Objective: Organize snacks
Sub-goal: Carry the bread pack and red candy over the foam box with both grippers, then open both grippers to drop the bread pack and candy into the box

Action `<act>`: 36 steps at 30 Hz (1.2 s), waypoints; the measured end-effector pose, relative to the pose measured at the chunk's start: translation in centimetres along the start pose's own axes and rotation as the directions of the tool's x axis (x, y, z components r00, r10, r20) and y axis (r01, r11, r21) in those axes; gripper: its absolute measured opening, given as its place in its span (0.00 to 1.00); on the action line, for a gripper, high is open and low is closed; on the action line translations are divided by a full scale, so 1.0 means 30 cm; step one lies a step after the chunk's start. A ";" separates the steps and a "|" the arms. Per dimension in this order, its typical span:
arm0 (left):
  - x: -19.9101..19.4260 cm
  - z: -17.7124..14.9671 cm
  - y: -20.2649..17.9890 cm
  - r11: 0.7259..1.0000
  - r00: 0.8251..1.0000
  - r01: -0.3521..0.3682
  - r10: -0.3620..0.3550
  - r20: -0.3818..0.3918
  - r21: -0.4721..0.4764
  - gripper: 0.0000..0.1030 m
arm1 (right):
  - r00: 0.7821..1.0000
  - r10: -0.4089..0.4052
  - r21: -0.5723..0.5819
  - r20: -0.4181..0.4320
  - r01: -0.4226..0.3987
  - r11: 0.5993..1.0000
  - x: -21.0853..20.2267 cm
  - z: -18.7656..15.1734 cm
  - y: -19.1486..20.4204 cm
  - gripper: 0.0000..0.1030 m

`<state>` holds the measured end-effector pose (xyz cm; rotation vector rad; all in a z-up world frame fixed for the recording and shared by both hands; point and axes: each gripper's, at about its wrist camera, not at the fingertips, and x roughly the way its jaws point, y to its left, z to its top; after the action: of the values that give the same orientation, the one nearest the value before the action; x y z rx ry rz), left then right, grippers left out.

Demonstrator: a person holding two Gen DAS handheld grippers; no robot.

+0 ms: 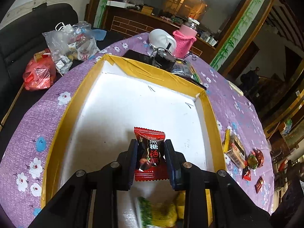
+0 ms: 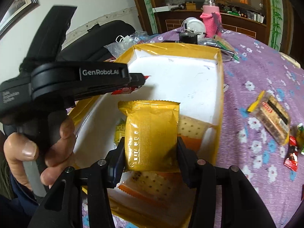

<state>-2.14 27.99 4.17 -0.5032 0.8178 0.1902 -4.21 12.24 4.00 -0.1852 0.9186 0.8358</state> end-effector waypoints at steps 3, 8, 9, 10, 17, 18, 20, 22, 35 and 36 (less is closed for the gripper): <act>0.005 -0.003 -0.007 1.000 1.000 -0.008 0.008 -0.008 0.014 0.28 | 1.000 0.003 -0.017 -0.002 -0.003 1.000 0.005 0.001 0.017 0.48; 0.012 -0.001 -0.007 1.000 0.999 -0.026 0.026 -0.019 0.014 0.28 | 1.000 -0.014 -0.068 0.008 0.015 0.998 0.006 -0.015 0.059 0.48; 0.014 -0.001 -0.007 0.999 0.999 -0.029 0.029 -0.023 0.014 0.28 | 1.000 -0.017 -0.075 0.011 0.017 0.997 0.005 -0.019 0.065 0.48; 0.017 -0.002 -0.007 0.999 0.999 -0.032 0.033 -0.027 0.014 0.28 | 1.000 -0.019 -0.081 0.013 0.020 0.997 0.005 -0.021 0.067 0.48; 0.022 -0.001 0.001 0.999 0.998 -0.049 0.049 -0.042 0.001 0.29 | 1.000 -0.027 -0.106 0.004 0.028 0.994 -0.014 -0.042 0.079 0.52; 0.021 -0.001 0.003 0.999 0.998 -0.049 0.049 -0.043 -0.004 0.29 | 1.000 -0.027 -0.108 0.003 0.027 0.994 -0.016 -0.044 0.079 0.53; 0.018 0.000 0.006 0.999 0.998 -0.044 0.044 -0.042 -0.010 0.31 | 1.000 -0.024 -0.112 0.005 0.024 0.993 -0.025 -0.050 0.081 0.57; 0.013 -0.001 0.003 0.999 0.998 -0.042 0.042 -0.042 -0.007 0.46 | 1.000 -0.020 -0.114 0.007 0.021 0.993 -0.033 -0.053 0.081 0.59; -0.066 -0.002 -0.044 1.000 1.000 -0.029 0.029 0.006 -0.009 0.60 | 0.996 0.026 -0.095 0.085 -0.018 0.995 -0.160 -0.057 0.046 0.63; -0.073 -0.003 -0.049 1.000 1.000 -0.029 0.029 0.009 -0.009 0.60 | 0.995 0.028 -0.091 0.094 -0.020 0.996 -0.172 -0.057 0.040 0.63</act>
<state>-3.16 26.74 6.25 -0.4990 0.8163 0.2228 -7.80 9.34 7.12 -0.2110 0.7958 0.9015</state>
